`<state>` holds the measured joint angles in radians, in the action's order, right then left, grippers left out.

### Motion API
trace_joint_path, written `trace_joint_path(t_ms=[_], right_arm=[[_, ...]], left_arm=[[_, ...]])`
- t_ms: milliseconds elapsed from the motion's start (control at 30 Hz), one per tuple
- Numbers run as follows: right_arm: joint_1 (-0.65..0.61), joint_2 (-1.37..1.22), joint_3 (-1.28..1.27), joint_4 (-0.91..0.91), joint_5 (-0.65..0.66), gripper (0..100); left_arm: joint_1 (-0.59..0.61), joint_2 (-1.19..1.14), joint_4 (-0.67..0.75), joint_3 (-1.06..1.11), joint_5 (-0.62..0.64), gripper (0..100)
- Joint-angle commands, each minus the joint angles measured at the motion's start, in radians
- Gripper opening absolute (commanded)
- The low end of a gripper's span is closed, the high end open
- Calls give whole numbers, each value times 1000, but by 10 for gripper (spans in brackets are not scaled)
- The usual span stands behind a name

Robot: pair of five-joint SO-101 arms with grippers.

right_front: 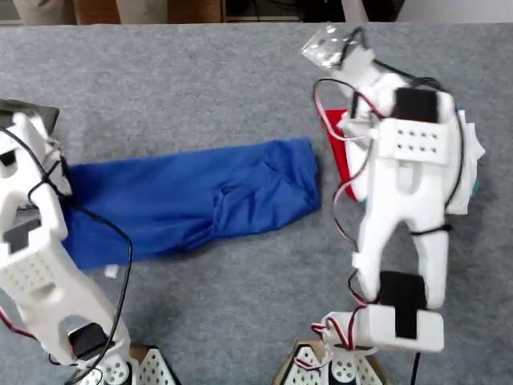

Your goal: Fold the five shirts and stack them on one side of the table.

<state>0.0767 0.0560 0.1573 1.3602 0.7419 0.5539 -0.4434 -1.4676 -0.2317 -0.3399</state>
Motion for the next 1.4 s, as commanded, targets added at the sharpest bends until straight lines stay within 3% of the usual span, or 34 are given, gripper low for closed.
trace_joint_path(t_ms=[0,300,433,800,1033,1367], right_arm=[[62,104,51,-14,3,2],[120,225,42,-12,8,2],[153,236,44,-12,9,4],[305,355,44,-18,66,4],[315,367,44,-18,64,4],[314,363,44,-18,64,5]], left_arm=[[-11,211,-34,-49,11,19],[-52,412,-166,-89,15,19],[-203,429,-273,-166,46,19],[-707,398,-282,-239,345,19],[-838,234,-180,-285,499,19],[-1036,1,-235,-546,505,19]])
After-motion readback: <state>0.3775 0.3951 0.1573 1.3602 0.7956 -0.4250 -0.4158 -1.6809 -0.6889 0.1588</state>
